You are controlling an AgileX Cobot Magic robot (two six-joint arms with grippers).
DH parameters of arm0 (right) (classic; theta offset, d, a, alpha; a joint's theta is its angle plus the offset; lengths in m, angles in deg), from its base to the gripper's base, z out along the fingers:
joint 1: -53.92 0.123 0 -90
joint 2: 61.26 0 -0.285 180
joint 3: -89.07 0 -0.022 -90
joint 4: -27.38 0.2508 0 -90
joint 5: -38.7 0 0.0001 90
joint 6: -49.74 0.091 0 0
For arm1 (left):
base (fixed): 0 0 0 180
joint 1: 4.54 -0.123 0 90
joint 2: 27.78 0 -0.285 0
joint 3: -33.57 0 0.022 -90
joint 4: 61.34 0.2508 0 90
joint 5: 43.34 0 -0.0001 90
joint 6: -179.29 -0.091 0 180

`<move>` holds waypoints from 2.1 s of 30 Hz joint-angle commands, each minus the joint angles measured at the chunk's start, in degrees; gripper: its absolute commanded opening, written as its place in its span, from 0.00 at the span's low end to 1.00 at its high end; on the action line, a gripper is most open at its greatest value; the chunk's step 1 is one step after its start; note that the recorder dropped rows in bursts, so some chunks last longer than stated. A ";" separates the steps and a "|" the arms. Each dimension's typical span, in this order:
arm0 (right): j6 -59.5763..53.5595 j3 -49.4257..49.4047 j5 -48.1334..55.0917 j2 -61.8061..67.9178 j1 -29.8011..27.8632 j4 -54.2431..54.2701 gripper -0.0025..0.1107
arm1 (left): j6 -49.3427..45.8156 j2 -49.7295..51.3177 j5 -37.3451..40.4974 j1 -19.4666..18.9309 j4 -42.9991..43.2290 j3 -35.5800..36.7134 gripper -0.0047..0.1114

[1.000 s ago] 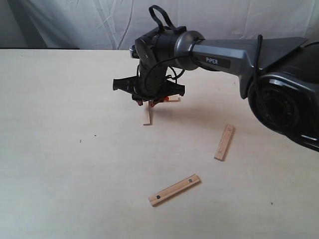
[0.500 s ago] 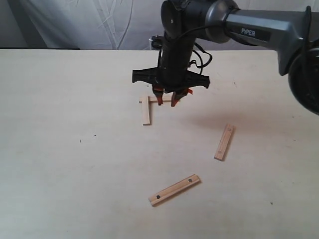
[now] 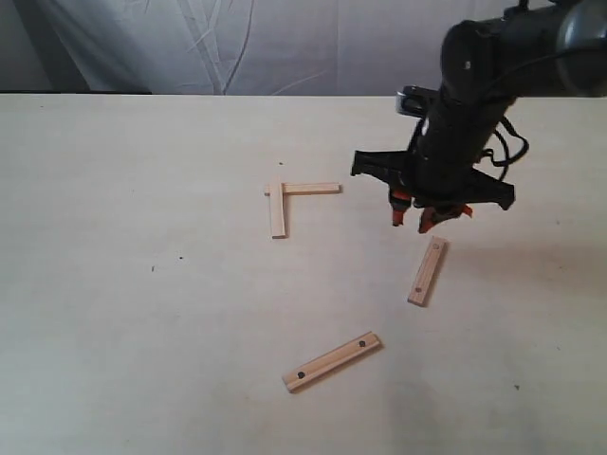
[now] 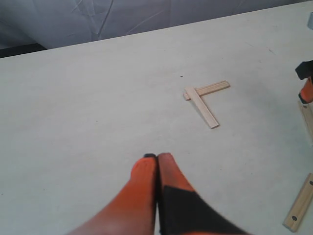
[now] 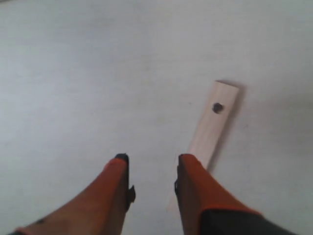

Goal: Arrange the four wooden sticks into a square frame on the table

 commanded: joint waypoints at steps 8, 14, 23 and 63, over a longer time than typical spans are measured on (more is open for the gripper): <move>8.11 -9.64 -7.78 -1.43 -1.12 -3.02 0.32 | 0.43 -0.44 -0.30 0.03 0.13 0.39 0.04; 11.59 -12.30 -11.55 -1.43 -0.61 -4.62 0.32 | 0.43 -0.44 -0.30 0.03 -0.24 0.39 0.04; 12.91 -12.53 -12.91 0.21 -0.61 -5.31 0.32 | 0.43 -0.44 -0.30 0.03 -0.40 0.39 0.04; -28.11 -8.74 -14.57 2.63 -0.61 28.50 0.02 | 0.43 -0.44 -1.13 0.03 -0.17 0.39 0.04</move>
